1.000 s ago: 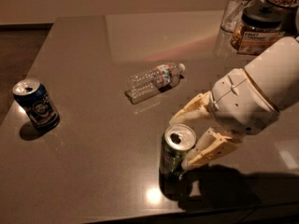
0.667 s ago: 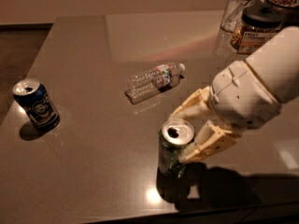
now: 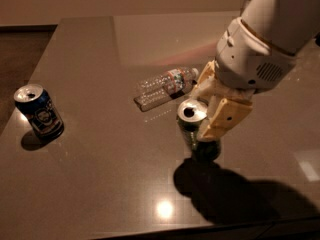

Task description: Knock green can over

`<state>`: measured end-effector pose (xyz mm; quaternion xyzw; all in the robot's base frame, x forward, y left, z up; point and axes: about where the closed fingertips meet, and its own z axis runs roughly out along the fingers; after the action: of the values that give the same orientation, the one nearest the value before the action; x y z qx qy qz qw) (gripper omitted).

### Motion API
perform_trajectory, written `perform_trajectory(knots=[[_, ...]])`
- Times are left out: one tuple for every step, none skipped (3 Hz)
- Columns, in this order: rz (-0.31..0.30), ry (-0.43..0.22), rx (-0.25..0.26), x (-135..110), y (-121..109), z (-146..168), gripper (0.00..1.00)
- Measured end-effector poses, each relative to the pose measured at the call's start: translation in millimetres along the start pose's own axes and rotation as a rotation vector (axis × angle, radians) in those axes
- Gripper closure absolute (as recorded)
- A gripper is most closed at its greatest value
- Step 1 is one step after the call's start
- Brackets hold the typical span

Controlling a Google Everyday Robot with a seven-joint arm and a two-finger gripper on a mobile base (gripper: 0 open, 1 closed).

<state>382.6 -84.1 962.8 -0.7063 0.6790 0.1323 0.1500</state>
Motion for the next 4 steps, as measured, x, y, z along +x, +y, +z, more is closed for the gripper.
perform_trajectory(knots=[[0.019, 0.176, -0.004, 9, -18, 3, 1.0], [0.026, 0.347, 0.024, 31, -41, 13, 0.84], [0.028, 0.468, 0.047, 50, -60, 23, 0.6], [0.018, 0.544, 0.05, 59, -69, 33, 0.36]])
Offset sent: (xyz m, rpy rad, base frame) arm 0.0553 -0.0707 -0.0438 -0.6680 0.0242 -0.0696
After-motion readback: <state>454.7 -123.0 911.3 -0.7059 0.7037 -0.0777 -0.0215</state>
